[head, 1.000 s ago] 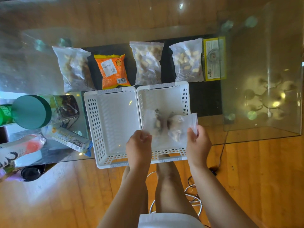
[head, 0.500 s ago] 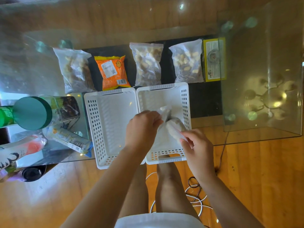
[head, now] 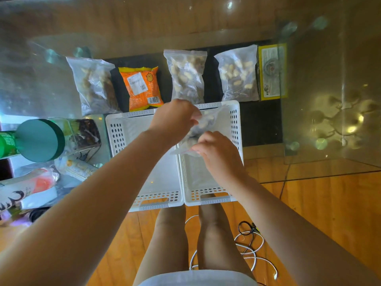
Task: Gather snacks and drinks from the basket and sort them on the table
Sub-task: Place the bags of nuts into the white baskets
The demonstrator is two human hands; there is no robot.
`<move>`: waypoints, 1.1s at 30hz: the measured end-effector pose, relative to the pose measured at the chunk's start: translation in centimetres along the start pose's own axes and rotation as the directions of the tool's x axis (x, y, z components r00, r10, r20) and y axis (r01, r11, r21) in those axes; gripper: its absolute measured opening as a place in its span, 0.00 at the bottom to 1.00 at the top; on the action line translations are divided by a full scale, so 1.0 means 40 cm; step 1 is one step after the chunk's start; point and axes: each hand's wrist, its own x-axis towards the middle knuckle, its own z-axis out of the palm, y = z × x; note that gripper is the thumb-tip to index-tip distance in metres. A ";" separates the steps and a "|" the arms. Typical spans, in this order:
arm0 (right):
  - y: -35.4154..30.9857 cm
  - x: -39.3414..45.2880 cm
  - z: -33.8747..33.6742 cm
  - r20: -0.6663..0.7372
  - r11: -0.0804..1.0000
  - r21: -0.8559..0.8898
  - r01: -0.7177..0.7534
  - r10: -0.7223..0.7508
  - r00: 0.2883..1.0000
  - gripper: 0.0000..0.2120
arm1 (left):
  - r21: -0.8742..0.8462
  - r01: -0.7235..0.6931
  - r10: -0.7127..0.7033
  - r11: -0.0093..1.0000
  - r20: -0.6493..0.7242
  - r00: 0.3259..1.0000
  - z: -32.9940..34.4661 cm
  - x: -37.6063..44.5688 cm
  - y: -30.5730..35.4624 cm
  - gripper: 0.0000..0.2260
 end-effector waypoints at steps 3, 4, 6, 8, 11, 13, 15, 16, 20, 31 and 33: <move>0.021 0.040 0.015 -0.002 0.999 -0.029 -0.013 0.013 1.000 0.12 | -0.037 0.053 -0.055 0.998 -0.059 0.997 -0.005 -0.001 -0.020 0.12; 0.024 0.048 0.012 -0.012 0.999 -0.025 -0.030 0.030 0.999 0.11 | -0.046 0.073 -0.076 0.996 -0.073 0.994 -0.006 -0.001 -0.027 0.12; 0.023 0.057 0.000 -0.031 1.000 -0.006 -0.023 0.023 0.999 0.09 | -0.073 0.082 -0.089 0.994 -0.098 0.991 -0.007 -0.001 -0.035 0.11; 0.022 0.055 -0.010 -0.064 0.999 0.027 0.035 -0.033 0.997 0.07 | -0.101 0.037 -0.048 0.994 -0.110 0.993 -0.006 -0.003 -0.036 0.10; 0.031 0.051 -0.010 -0.064 0.999 0.035 0.020 -0.018 0.998 0.07 | -0.142 -0.017 0.002 0.990 -0.108 0.994 -0.003 -0.007 -0.041 0.11; 0.041 0.047 -0.004 -0.124 0.996 0.090 -0.027 0.039 0.992 0.06 | -0.202 -0.023 -0.004 0.979 -0.132 0.991 0.002 -0.011 -0.051 0.12; 0.048 0.040 0.007 -0.185 0.982 0.175 -0.075 0.107 0.977 0.08 | -0.269 -0.004 -0.038 0.963 -0.150 0.988 0.008 -0.017 -0.068 0.14; 0.052 0.034 0.015 -0.201 0.962 0.247 -0.117 0.169 0.965 0.11 | -0.298 0.016 -0.063 0.954 -0.148 0.987 0.012 -0.021 -0.078 0.15; 0.072 0.002 0.049 -0.057 0.632 0.671 -0.387 0.565 0.823 0.24 | -0.368 0.134 -0.187 0.920 -0.111 0.976 0.034 -0.028 -0.121 0.14; 0.082 -0.015 0.082 0.146 0.450 0.723 -0.524 0.642 0.753 0.04 | -0.371 0.025 -0.093 0.928 -0.167 0.982 0.042 -0.023 -0.117 0.10; 0.082 -0.015 0.080 0.152 0.432 0.738 -0.518 0.642 0.751 0.05 | -0.377 0.027 -0.096 0.926 -0.163 0.982 0.044 -0.023 -0.119 0.10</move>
